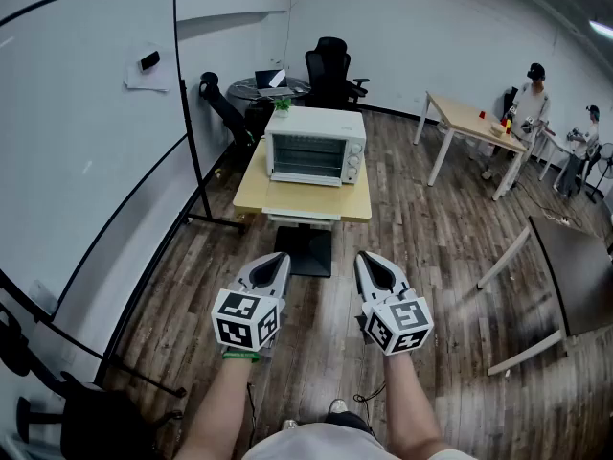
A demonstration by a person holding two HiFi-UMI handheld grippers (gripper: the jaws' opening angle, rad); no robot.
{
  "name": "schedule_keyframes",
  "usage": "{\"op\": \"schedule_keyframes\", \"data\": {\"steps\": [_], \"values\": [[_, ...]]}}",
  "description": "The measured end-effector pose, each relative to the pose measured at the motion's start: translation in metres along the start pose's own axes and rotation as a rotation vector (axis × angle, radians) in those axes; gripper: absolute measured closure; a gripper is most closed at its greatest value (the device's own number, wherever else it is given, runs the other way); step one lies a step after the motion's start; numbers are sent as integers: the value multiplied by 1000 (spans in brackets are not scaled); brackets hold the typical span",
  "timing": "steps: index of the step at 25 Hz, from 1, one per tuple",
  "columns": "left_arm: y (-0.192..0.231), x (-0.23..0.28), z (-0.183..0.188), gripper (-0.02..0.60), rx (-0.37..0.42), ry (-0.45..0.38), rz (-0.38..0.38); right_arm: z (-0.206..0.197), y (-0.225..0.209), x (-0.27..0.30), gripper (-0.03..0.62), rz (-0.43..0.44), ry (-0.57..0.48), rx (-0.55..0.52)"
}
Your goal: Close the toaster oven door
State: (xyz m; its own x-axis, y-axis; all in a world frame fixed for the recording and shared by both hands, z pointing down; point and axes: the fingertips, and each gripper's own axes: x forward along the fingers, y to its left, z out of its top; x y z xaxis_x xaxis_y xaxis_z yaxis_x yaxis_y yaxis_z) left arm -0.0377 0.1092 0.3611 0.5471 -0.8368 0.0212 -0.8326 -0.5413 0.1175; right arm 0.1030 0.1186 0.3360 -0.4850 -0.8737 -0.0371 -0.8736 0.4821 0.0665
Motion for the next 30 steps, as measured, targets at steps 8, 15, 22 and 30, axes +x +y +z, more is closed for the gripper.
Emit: {"op": "schedule_keyframes", "data": {"steps": [8,15,22,30], "values": [[-3,0,1,568,5,-8,1,-2,-4,-5,592,-13,3,22],[-7,-2,-1,568,16,-3,-1,-4,-3,-9,592,-14,12,17],[-12,-3,-6,567,52,-5,-8,-13,-3,-13,591,-13,26,25],[-19,0,-3,406,72,-17,-38,-11,-3,-15,472,-8,24,19]]}}
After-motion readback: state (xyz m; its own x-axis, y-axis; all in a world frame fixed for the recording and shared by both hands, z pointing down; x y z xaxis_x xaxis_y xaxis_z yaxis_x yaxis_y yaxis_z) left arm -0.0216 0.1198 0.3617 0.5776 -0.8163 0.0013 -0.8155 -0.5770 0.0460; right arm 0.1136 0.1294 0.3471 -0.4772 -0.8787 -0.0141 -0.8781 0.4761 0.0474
